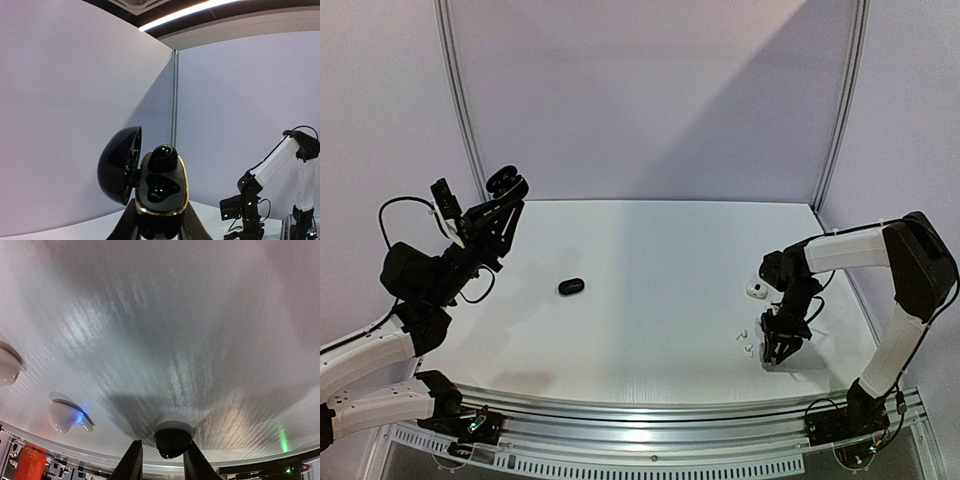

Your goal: Insert the wireless bluetooth earbuds into the charging case

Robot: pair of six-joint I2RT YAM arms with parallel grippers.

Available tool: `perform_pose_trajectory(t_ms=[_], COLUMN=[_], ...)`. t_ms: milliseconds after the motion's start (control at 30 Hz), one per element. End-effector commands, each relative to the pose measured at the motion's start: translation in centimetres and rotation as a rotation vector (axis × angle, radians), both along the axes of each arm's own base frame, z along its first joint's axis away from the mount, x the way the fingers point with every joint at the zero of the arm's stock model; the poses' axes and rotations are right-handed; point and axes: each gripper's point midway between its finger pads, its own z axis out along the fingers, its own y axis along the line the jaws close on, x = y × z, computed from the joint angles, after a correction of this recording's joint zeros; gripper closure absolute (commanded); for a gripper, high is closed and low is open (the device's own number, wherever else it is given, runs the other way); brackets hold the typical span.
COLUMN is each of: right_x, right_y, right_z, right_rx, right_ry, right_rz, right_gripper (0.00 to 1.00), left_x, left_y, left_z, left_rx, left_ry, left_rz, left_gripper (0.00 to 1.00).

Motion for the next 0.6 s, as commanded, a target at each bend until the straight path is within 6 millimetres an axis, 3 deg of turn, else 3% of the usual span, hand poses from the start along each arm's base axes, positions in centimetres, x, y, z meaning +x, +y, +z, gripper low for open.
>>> perform_pose_trajectory(t_ms=[0,233,567], right_x=[1.8,3.2,3.4], right_y=[-0.2,-0.7,-1.2], right_z=[-0.5,-0.8,-0.8], right_rx=[-0.04,-0.091,-0.118], right_ry=[-0.07,-0.098,-0.096], right_rz=[-0.006,0.014,0.066], right_gripper=[0.71,0.69,0.69], left_x=[0.4,0.3,0.4], left_y=[0.0,0.1,0.1], left_z=[-0.9,-1.0,-1.0], left_rx=[0.016,0.016,0.017], left_ry=[0.02,0.019,0.021], left_rz=[0.002,0.004,0.007], left_gripper=[1.0,1.0,1.0])
